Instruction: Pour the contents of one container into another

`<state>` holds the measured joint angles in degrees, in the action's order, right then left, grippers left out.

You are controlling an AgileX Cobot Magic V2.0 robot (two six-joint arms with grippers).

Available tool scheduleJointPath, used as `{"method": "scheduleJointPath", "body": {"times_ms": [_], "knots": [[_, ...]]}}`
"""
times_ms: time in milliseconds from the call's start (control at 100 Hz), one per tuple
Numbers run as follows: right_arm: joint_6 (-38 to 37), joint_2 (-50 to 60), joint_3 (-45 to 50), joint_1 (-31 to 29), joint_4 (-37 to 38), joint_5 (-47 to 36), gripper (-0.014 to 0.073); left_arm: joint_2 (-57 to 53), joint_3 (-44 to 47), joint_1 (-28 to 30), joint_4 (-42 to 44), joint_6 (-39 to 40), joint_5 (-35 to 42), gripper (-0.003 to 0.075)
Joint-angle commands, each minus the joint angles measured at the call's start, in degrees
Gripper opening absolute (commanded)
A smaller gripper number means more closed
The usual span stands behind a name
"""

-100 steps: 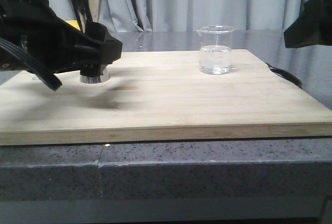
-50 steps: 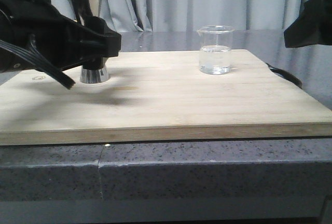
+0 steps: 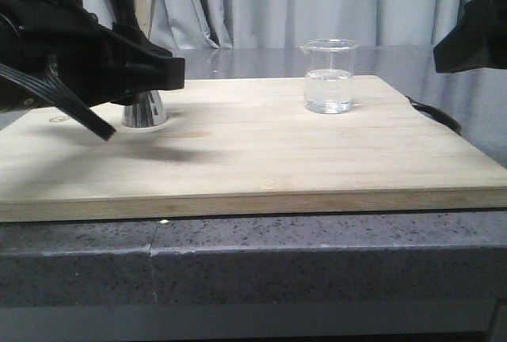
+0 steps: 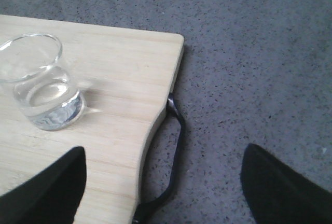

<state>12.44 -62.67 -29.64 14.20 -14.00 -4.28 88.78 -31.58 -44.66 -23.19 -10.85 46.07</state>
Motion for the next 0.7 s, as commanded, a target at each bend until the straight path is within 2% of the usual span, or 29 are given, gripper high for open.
{"method": "scheduleJointPath", "body": {"times_ms": [0,270,360,540,690], "knots": [[0.4,0.8,-1.4,0.1,0.2,-4.5,0.0554,-1.5,-1.4,-0.4,0.8,0.7,4.5,0.0214],[0.4,0.8,-1.4,0.4,0.2,-4.5,0.0552,-1.5,-1.4,-0.4,0.8,0.7,6.9,0.0101],[0.4,0.8,-1.4,0.4,0.2,-4.5,0.0525,-1.5,-1.4,-0.4,0.8,0.7,7.0,0.0068],[0.4,0.8,-1.4,1.0,0.5,-5.0,0.0509,-1.5,-1.4,-0.4,0.8,0.7,7.0,0.0026],[0.4,0.8,-1.4,4.1,2.5,-7.6,0.0509,-1.5,-1.4,-1.3,3.0,0.7,7.0,-0.0001]]}}
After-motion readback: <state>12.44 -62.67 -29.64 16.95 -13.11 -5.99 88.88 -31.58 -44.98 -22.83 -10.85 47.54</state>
